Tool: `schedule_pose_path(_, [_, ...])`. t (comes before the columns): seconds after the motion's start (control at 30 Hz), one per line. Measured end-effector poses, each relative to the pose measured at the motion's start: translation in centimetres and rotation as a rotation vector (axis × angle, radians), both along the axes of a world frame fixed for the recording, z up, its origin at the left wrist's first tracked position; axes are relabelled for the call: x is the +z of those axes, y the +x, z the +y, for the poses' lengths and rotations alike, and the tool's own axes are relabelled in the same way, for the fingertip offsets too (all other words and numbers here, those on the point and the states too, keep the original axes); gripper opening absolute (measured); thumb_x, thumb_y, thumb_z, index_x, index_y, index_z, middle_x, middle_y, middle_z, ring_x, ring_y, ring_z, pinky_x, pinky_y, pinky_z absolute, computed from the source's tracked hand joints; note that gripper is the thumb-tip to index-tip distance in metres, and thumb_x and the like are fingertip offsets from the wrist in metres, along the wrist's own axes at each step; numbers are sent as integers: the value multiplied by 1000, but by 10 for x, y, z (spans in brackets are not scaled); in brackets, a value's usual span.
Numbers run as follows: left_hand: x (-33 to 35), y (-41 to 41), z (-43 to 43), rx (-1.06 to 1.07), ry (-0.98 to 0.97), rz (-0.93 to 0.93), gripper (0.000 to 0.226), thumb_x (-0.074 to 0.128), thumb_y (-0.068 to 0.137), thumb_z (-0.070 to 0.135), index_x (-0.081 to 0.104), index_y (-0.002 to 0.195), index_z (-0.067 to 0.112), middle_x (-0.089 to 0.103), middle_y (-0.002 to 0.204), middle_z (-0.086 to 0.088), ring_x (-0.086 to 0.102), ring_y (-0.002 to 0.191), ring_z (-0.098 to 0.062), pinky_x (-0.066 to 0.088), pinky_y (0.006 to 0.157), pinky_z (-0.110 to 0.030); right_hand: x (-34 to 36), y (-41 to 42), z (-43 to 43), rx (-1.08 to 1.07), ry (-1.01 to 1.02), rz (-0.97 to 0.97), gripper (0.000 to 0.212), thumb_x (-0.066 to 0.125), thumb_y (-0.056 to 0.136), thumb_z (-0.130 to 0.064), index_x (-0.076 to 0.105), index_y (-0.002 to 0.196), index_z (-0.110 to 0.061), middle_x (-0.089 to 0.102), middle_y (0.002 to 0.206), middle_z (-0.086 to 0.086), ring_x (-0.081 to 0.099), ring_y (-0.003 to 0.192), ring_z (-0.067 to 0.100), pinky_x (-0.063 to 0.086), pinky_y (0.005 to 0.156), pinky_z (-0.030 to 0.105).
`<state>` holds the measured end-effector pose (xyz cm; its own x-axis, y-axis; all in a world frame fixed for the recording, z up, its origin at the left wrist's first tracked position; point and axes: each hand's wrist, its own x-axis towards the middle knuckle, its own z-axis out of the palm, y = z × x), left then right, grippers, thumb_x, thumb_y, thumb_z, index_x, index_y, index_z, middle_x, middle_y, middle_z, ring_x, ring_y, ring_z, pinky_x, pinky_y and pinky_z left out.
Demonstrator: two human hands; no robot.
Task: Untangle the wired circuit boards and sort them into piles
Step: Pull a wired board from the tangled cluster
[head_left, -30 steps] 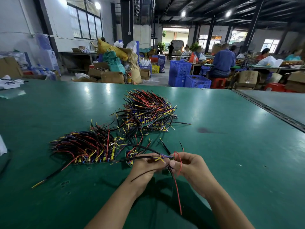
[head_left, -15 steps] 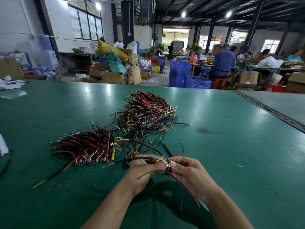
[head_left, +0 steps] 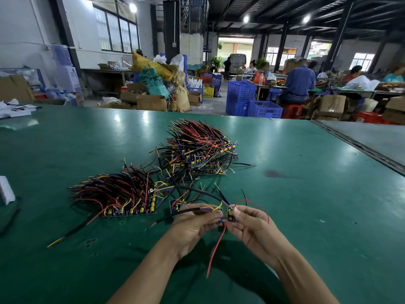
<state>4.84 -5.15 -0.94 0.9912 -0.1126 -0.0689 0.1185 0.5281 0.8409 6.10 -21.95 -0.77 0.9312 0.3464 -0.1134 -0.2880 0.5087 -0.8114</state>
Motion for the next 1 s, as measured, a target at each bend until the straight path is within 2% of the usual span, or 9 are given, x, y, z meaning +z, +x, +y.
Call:
schedule_pose_path(0.07, [0, 1, -1, 20, 1, 30, 16, 71, 58, -4, 67, 73, 2, 71, 68, -9, 70, 63, -17, 58, 62, -25, 1, 1, 1, -35, 25, 6, 9, 66, 72, -3, 75, 73, -5, 70, 72, 14, 70, 62, 21, 59, 60, 26])
schedule_pose_path(0.17, [0, 1, -3, 13, 31, 46, 7, 73, 58, 0, 73, 58, 8, 70, 66, -5, 67, 61, -14, 57, 61, -24, 3, 3, -2, -63, 88, 33, 11, 66, 72, -3, 76, 71, -8, 69, 73, 12, 70, 63, 20, 60, 62, 27])
schedule_pose_path(0.27, [2, 0, -5, -8, 59, 39, 13, 72, 63, -2, 73, 56, 9, 68, 64, -4, 64, 57, -12, 55, 58, -21, 2, 4, -3, -60, 118, 46, 10, 66, 75, -3, 75, 75, -7, 69, 79, 12, 70, 67, 20, 60, 64, 26])
schedule_pose_path(0.47, [-1, -3, -11, -6, 227, -38, 11, 67, 80, -11, 66, 81, 0, 67, 63, -2, 63, 56, -8, 50, 53, -18, 2, 5, -1, -97, 126, 83, 5, 66, 74, -3, 71, 76, -4, 70, 78, 15, 71, 65, 21, 58, 55, 24])
schedule_pose_path(0.6, [-3, -1, -13, 34, 362, -137, 12, 73, 79, -2, 77, 74, 8, 70, 67, -2, 62, 59, -7, 49, 55, -17, 0, 5, 2, -71, 97, 61, 16, 65, 76, -2, 64, 92, -2, 70, 76, 13, 70, 59, 18, 58, 54, 26])
schedule_pose_path(0.7, [-6, 0, -15, 48, 437, -182, 17, 72, 81, 1, 78, 72, 15, 70, 66, -1, 58, 54, -6, 45, 51, -15, -1, 6, 2, -104, 85, 28, 27, 65, 74, -2, 66, 101, 0, 71, 79, 16, 72, 66, 24, 59, 59, 29])
schedule_pose_path(0.87, [-8, 3, -14, 110, 498, -111, 14, 68, 88, 9, 76, 77, 11, 67, 66, 0, 52, 52, -8, 43, 50, -16, 0, 9, -4, -190, 147, 39, 24, 53, 87, 1, 65, 107, -2, 72, 85, 9, 72, 70, 19, 58, 62, 25])
schedule_pose_path(1.0, [-7, 7, -8, 174, 500, -43, 22, 52, 99, 17, 73, 95, 12, 65, 67, 4, 50, 49, -7, 42, 48, -17, 6, 11, -10, -229, 254, 83, 28, 55, 83, -4, 64, 110, -4, 72, 86, 9, 68, 65, 15, 57, 60, 22])
